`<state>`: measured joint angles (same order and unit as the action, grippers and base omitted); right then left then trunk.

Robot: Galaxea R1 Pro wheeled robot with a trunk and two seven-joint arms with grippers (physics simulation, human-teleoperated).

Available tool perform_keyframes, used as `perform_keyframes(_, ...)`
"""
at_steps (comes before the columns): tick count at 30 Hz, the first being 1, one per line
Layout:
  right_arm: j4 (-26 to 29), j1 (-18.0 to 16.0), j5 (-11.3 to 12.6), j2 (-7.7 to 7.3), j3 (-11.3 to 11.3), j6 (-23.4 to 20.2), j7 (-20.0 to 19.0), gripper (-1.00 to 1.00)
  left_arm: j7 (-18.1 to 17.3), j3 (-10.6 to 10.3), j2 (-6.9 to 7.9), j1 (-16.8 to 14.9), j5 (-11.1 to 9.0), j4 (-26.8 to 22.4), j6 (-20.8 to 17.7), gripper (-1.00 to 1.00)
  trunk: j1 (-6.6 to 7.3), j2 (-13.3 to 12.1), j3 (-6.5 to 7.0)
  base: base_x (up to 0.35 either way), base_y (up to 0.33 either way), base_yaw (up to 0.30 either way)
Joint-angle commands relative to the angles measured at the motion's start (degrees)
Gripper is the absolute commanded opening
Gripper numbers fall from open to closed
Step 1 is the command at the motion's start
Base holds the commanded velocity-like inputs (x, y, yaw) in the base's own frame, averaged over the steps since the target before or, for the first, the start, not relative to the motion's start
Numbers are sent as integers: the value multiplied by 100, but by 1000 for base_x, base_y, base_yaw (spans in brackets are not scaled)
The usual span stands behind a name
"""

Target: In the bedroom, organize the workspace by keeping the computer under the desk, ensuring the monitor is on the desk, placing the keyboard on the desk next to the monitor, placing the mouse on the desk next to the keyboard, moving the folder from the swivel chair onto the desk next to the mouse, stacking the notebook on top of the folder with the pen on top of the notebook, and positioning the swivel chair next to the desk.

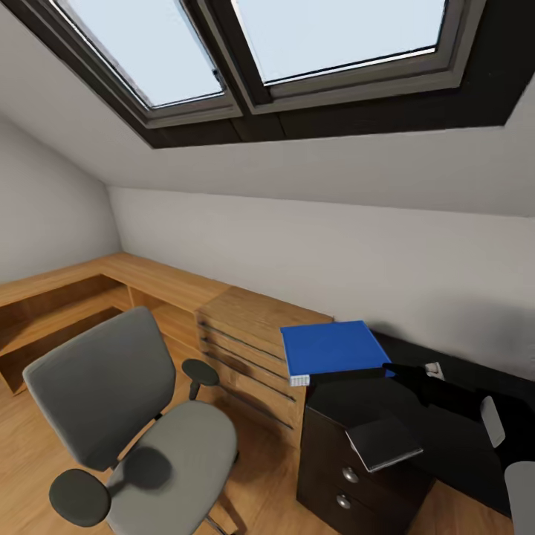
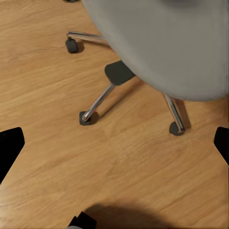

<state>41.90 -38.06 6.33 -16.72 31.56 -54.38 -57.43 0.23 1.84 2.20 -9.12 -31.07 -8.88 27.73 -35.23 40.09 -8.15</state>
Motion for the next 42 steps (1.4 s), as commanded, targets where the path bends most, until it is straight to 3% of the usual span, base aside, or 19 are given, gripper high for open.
perform_keyframes(1, -4, -6, 24, 1, 8, -26, -2, -100, 3, 18, -1, -2, 14, 0, 13, 100, 0, 8, -6, -203, 0, -234)
perform_keyframes(11, -7, 0, 21, 1, 8, 30, -4, -100, 3, 18, 0, -2, 10, 0, 13, 100, 0, 8, 25, -231, 0, -256)
perform_keyframes(42, -17, 0, 17, 2, 8, 34, 0, -100, 3, 19, 0, -2, 1, 0, 13, 100, 0, 8, 20, -7, 0, -275)
